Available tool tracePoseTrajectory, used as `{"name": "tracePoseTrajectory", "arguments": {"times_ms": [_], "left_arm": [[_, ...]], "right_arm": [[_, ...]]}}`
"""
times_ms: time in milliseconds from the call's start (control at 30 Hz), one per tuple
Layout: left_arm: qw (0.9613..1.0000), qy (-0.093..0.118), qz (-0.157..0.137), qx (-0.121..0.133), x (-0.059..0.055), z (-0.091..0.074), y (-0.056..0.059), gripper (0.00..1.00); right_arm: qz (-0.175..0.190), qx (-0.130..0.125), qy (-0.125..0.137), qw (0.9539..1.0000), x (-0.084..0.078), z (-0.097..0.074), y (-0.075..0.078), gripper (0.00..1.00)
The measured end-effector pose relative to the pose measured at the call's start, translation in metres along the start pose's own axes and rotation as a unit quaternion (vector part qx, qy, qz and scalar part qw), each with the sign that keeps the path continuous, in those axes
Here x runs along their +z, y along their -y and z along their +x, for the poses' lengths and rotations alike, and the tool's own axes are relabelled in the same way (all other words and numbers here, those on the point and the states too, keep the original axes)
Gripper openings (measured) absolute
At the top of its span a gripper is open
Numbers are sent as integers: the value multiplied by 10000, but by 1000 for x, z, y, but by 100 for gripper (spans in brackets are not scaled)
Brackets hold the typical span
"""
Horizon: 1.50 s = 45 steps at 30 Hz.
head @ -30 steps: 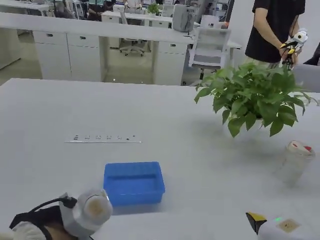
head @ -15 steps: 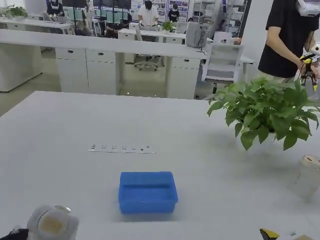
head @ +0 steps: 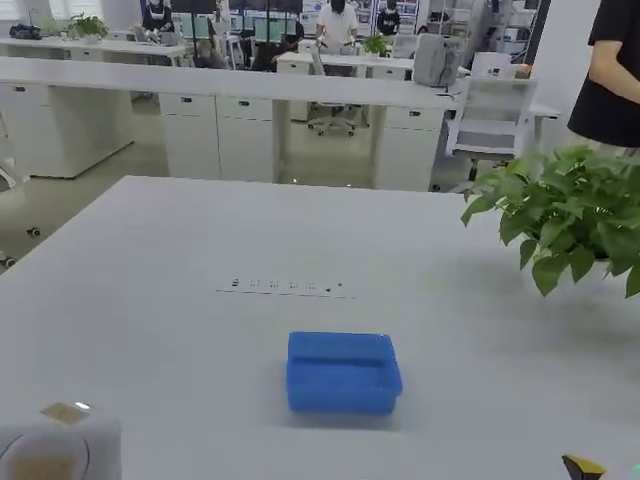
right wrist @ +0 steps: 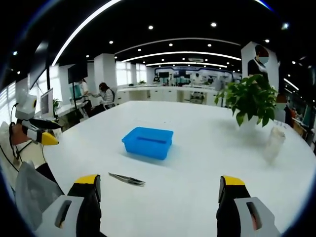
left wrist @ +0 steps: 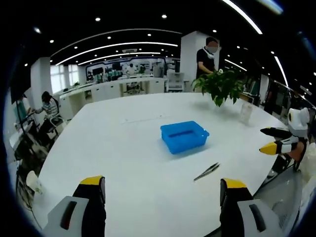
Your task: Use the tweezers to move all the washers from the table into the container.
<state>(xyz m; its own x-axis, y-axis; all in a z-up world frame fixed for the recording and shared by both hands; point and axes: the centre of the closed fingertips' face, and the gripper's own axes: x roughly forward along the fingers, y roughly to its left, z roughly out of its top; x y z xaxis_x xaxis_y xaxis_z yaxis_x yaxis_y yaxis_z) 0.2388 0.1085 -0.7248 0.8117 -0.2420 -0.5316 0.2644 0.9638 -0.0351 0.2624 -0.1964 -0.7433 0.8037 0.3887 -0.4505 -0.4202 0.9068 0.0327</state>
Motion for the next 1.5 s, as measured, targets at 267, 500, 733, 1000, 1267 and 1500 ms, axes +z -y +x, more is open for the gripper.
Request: {"name": "tracePoseTrajectory", "arguments": {"times_ms": [267, 500, 733, 1000, 1267, 1500], "left_arm": [[9991, -7, 159, 398, -8, -11, -6, 99], [9988, -24, -30, 493, -18, -18, -13, 99], [9985, -33, 17, 547, -20, -21, -14, 99], [9986, -94, -50, 527, -27, -21, -16, 99], [9987, -47, -76, 496, -25, -20, -12, 99], [9991, -127, -37, 410, -29, -19, -9, 99]], "right_arm": [[231, -34, 73, 9997, -3, -11, 9, 99], [240, -46, -29, 9997, -11, -13, 9, 99], [251, -93, -15, 9996, -10, -13, 11, 99], [268, -108, -12, 9996, -10, -16, 12, 99], [230, -68, -70, 9997, -11, -13, 9, 99], [216, -41, -114, 9997, -12, -13, 8, 99]]}}
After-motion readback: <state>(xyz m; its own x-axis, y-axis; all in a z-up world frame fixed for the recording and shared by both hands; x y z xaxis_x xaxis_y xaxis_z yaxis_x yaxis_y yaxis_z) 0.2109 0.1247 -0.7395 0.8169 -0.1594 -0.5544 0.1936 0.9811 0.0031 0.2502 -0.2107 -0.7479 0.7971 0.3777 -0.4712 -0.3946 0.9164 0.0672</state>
